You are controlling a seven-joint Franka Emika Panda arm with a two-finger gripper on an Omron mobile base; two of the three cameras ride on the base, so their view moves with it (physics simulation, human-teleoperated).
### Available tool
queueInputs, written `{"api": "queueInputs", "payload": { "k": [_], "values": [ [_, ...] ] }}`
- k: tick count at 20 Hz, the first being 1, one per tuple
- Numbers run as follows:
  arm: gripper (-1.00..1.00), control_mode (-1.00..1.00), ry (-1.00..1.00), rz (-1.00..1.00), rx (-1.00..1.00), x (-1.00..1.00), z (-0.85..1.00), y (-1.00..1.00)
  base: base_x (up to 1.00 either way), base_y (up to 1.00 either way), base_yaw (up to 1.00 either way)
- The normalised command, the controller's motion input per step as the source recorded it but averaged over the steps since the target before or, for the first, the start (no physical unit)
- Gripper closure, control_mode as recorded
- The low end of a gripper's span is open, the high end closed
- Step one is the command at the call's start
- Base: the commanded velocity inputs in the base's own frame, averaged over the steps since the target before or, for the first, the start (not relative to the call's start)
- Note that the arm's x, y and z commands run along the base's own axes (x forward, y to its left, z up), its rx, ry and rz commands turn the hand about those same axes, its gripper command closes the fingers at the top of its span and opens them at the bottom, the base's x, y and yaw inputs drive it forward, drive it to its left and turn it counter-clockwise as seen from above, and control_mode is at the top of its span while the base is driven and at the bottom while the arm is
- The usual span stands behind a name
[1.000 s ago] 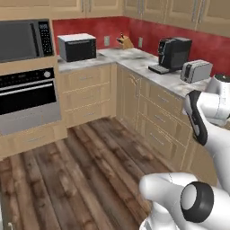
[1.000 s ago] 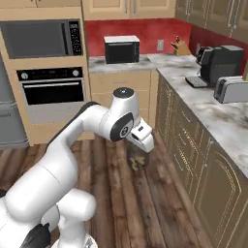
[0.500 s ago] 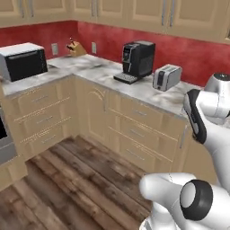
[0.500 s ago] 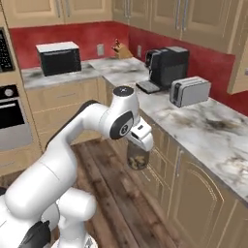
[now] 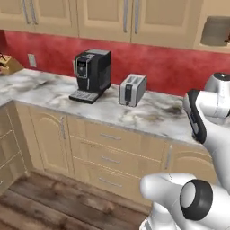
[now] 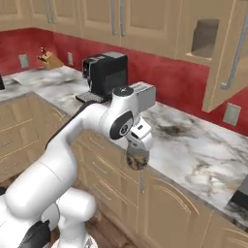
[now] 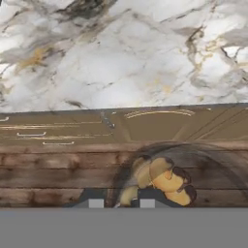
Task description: Pick the jar and jar from the dining table and place them in the open cabinet. Close the cabinet after placing the objects.
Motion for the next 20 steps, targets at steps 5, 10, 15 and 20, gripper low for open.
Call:
{"api": "queueInputs", "payload": {
  "k": [5,10,15,20],
  "values": [
    [1.0,1.0,0.0,0.0,0.0,0.0,0.0,0.0,0.78,0.2,-0.73],
    [1.0,1.0,0.0,0.0,0.0,0.0,0.0,0.0,0.35,0.26,-0.85],
    [1.0,1.0,0.0,0.0,0.0,0.0,0.0,0.0,0.43,0.27,-0.25],
    [1.0,1.0,0.0,0.0,0.0,0.0,0.0,0.0,0.78,0.06,-0.01]
  ]
}}
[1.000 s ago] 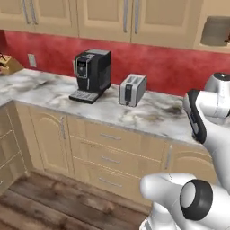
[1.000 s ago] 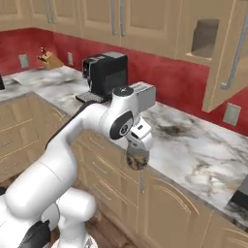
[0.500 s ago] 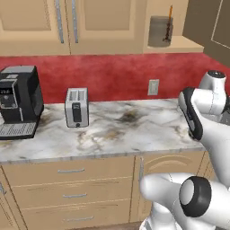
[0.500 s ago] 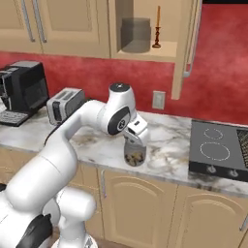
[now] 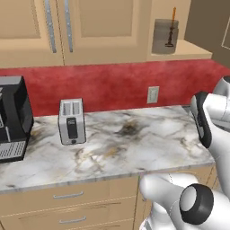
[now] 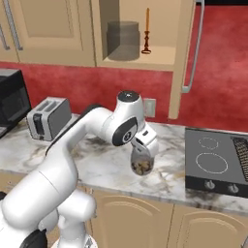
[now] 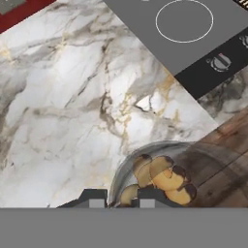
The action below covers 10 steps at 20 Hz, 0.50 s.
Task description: Pick the jar and jar from the dining table and place them in the open cabinet. Close the cabinet after placing the objects.
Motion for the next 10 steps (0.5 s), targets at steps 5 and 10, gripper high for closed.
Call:
{"api": "queueInputs", "payload": {
  "k": [5,10],
  "values": [
    [1.0,1.0,0.0,0.0,0.0,0.0,0.0,0.0,0.42,0.0,0.0],
    [1.0,1.0,0.0,0.0,0.0,0.0,0.0,0.0,0.14,0.0,0.0]
  ]
}}
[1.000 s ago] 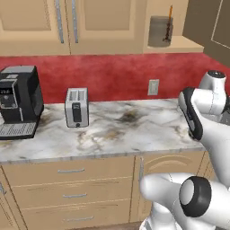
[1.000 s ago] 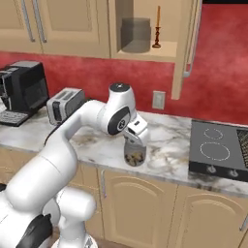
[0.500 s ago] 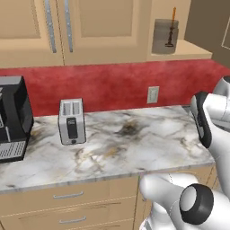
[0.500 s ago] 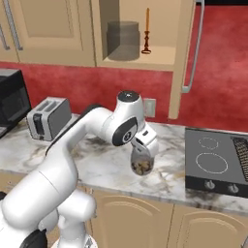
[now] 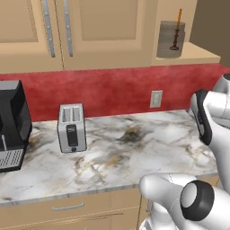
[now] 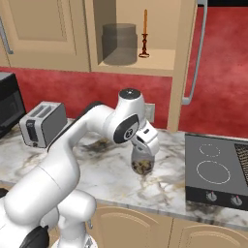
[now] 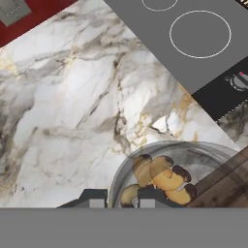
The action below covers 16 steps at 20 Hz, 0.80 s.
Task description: Pick the jar and jar from the dining table and place them in the open cabinet. Close the cabinet after placing the objects.
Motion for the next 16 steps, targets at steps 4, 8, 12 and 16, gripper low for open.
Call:
{"api": "queueInputs", "payload": {
  "k": [4,8,12,16],
  "values": [
    [1.0,1.0,0.0,0.0,0.0,0.0,0.0,0.0,0.0,0.0,0.0],
    [1.0,-1.0,0.0,0.0,0.0,0.0,0.0,0.0,0.0,0.0,0.0],
    [1.0,-1.0,0.0,0.07,-0.04,0.04,0.09,0.02,0.0,0.0,0.0],
    [1.0,-1.0,-0.11,0.18,-0.21,0.05,0.52,0.28,0.0,0.0,0.0]
  ]
}}
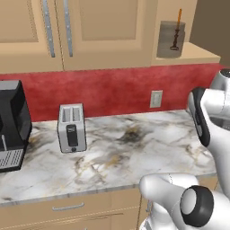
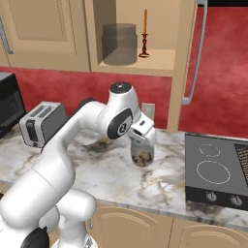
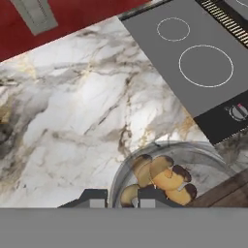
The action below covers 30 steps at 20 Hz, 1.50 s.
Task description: Pick the jar and jar from the dining table and place them in the open cabinet. Close the cabinet after placing the objects.
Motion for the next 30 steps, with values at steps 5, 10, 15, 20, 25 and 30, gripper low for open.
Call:
{"api": "queueInputs", "payload": {
  "k": [5,10,15,20,25,30],
  "values": [
    [1.0,-1.0,-0.03,0.28,-0.25,0.01,0.65,0.34,0.0,0.0,0.0],
    [1.0,-1.0,-0.03,0.54,-0.06,-0.09,0.8,0.13,0.0,0.0,0.0],
    [1.0,-1.0,-0.06,0.65,-0.03,-0.35,0.89,0.0,0.0,0.0,0.0],
    [1.0,-1.0,-0.02,0.37,-0.32,0.11,0.6,0.57,0.0,0.0,0.0],
    [1.0,-1.0,-0.02,0.1,-0.39,0.0,0.63,0.26,0.0,0.0,0.0],
    [1.0,-1.0,-0.31,0.0,-0.36,-0.47,0.46,0.0,0.0,0.0,0.0]
  ]
}}
